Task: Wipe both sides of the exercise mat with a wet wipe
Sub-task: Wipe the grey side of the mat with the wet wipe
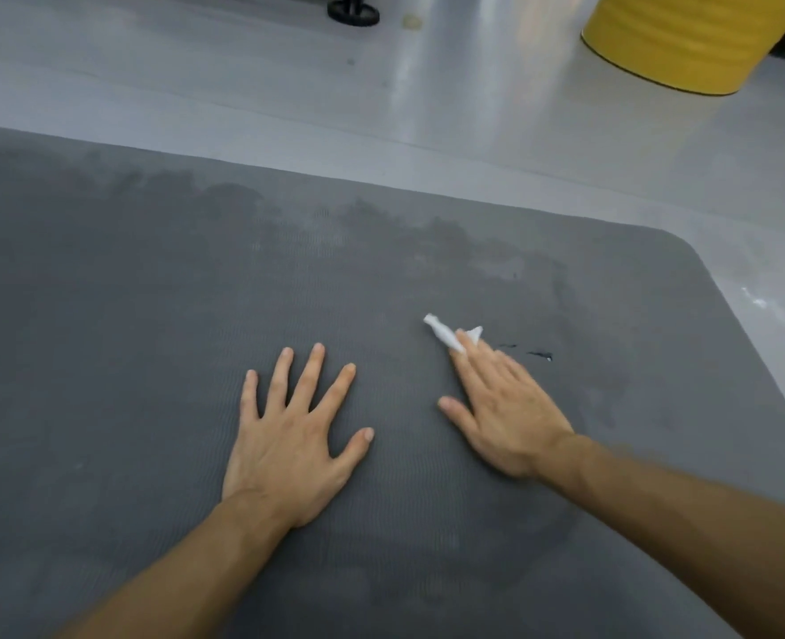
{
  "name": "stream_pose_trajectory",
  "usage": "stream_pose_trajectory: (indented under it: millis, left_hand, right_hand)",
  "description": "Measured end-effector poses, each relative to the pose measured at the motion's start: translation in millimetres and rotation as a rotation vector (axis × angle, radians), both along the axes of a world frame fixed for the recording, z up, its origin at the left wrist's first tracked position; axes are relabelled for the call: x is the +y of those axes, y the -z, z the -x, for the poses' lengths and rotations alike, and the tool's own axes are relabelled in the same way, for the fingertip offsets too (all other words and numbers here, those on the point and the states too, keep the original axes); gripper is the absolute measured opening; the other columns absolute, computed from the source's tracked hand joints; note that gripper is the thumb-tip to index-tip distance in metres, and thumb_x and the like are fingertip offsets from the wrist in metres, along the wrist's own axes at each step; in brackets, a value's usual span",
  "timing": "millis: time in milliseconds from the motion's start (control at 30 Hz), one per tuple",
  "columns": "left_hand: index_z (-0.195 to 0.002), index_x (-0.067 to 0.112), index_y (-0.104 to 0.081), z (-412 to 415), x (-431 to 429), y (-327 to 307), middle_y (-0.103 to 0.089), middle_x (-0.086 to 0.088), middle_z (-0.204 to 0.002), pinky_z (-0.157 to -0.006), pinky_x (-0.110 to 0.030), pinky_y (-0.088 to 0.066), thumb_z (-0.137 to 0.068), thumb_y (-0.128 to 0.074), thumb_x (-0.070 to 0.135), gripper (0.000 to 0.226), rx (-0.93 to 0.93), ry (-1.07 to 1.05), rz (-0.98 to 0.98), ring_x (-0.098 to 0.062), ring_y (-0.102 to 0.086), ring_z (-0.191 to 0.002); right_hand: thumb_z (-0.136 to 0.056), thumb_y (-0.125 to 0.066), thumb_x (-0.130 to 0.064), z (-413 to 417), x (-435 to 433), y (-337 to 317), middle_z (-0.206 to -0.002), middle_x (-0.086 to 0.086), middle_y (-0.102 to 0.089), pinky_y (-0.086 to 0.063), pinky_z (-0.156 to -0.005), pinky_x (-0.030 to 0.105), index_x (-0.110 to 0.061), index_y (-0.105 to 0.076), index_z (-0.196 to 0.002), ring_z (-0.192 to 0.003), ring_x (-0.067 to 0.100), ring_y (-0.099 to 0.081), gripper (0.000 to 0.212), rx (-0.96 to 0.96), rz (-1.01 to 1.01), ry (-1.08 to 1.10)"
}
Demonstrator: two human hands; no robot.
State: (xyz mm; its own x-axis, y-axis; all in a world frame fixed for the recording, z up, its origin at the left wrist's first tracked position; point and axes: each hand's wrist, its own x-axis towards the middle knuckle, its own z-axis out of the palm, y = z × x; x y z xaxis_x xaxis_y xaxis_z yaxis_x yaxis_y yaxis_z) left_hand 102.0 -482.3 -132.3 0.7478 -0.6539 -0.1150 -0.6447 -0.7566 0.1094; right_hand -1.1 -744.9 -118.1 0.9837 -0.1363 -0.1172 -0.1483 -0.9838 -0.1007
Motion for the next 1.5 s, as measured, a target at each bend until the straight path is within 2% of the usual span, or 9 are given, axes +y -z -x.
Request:
stream_pose_trajectory:
  millis: [133, 267, 433, 633, 733, 833, 1033, 1267, 1500]
  left_hand:
    - [-0.16, 0.044, 0.005, 0.6, -0.1, -0.3, 0.014, 0.003, -0.17, -0.124, -0.06, 0.004, -0.092, -0.006, 0.08, 0.078, 0.005, 0.001, 0.004, -0.027, 0.016, -0.156]
    - [-0.16, 0.044, 0.01, 1.8, -0.3, 0.4, 0.021, 0.004, -0.169, -0.123, -0.061, 0.005, -0.092, -0.005, 0.08, 0.078, 0.0, 0.001, 0.006, -0.026, 0.02, -0.156]
    - [-0.16, 0.044, 0.008, 0.1, -1.2, 0.7, 0.02, 0.004, -0.169, -0.123, -0.06, 0.004, -0.091, -0.008, 0.08, 0.079, 0.0, -0.001, 0.022, -0.025, 0.02, -0.156]
    - [-0.162, 0.041, -0.008, 0.1, -0.8, 0.5, 0.003, 0.002, -0.172, -0.123, -0.063, -0.007, -0.093, -0.012, 0.08, 0.079, 0.018, -0.013, 0.018, -0.027, 0.006, -0.158]
    - [-0.162, 0.041, -0.009, 0.2, 0.5, 2.2, -0.001, 0.002, -0.172, -0.123, -0.063, -0.008, -0.094, -0.012, 0.079, 0.078, 0.006, -0.006, 0.032, -0.028, 0.002, -0.158]
    - [-0.162, 0.039, -0.013, 0.7, 0.3, 4.9, -0.003, 0.001, -0.172, -0.122, -0.064, -0.011, -0.095, -0.014, 0.078, 0.078, 0.0, -0.005, 0.039, -0.029, 0.0, -0.158]
    - [-0.158, 0.036, -0.034, 0.8, -3.3, 4.7, -0.021, -0.002, -0.169, -0.119, -0.065, -0.023, -0.09, -0.039, 0.075, 0.079, 0.014, -0.026, 0.093, -0.032, -0.015, -0.157]
    - [-0.157, 0.036, -0.036, -0.9, -4.6, 5.8, -0.021, -0.002, -0.169, -0.117, -0.068, -0.022, -0.087, -0.041, 0.075, 0.08, 0.01, -0.039, 0.101, -0.033, -0.013, -0.157]
    - [-0.158, 0.044, -0.026, 0.6, -3.2, 6.4, -0.01, -0.009, -0.171, -0.12, -0.067, -0.013, -0.088, -0.034, 0.079, 0.079, -0.009, -0.086, 0.078, -0.035, -0.002, -0.157]
  right_hand:
    - [-0.098, -0.015, -0.067, -33.5, -31.6, 6.4, -0.17, 0.006, -0.005, -0.009, -0.127, 0.039, -0.016, -0.004, -0.163, -0.157, 0.022, -0.004, 0.083, 0.016, 0.015, 0.295]
    - [-0.099, -0.017, -0.069, -98.7, -31.6, 8.5, -0.171, 0.008, 0.0, -0.004, -0.127, 0.04, -0.008, -0.005, -0.162, -0.157, 0.022, 0.005, 0.088, 0.04, -0.098, 0.453]
    - [-0.101, -0.021, -0.065, -178.2, 21.6, 3.7, -0.17, 0.012, -0.001, -0.001, -0.127, 0.038, -0.004, -0.007, -0.161, -0.157, 0.022, 0.007, 0.086, 0.032, -0.15, 0.195]
    - [-0.098, -0.015, -0.07, -168.2, 42.8, 8.9, -0.17, 0.003, -0.007, -0.004, -0.127, 0.038, -0.017, -0.012, -0.162, -0.157, 0.016, 0.002, 0.083, -0.049, -0.119, -0.039]
    - [-0.091, -0.01, -0.073, -161.5, -10.3, 11.7, -0.163, 0.007, -0.029, -0.016, -0.125, 0.041, -0.02, -0.031, -0.154, -0.153, 0.021, -0.018, 0.085, -0.093, -0.05, 0.194]
    - [-0.09, -0.014, -0.071, -141.3, -78.5, 12.0, -0.153, 0.012, -0.042, -0.027, -0.119, 0.046, -0.017, -0.035, -0.151, -0.143, 0.029, -0.034, 0.084, -0.108, 0.018, 0.459]
    - [-0.098, -0.02, -0.071, -154.6, -105.4, 3.4, -0.168, 0.016, -0.012, -0.008, -0.126, 0.046, -0.005, -0.015, -0.16, -0.156, 0.027, -0.009, 0.091, -0.035, -0.111, 0.778]
    - [-0.101, -0.013, -0.067, -263.1, 4.7, 7.9, -0.17, 0.01, 0.0, -0.001, -0.127, 0.039, -0.005, -0.005, -0.161, -0.157, 0.023, 0.003, 0.087, 0.013, -0.129, 0.335]
    - [-0.102, -0.017, -0.064, -245.0, 44.4, 11.6, -0.17, 0.006, -0.01, -0.009, -0.127, 0.04, -0.01, -0.015, -0.161, -0.156, 0.019, -0.005, 0.081, -0.044, -0.037, -0.034]
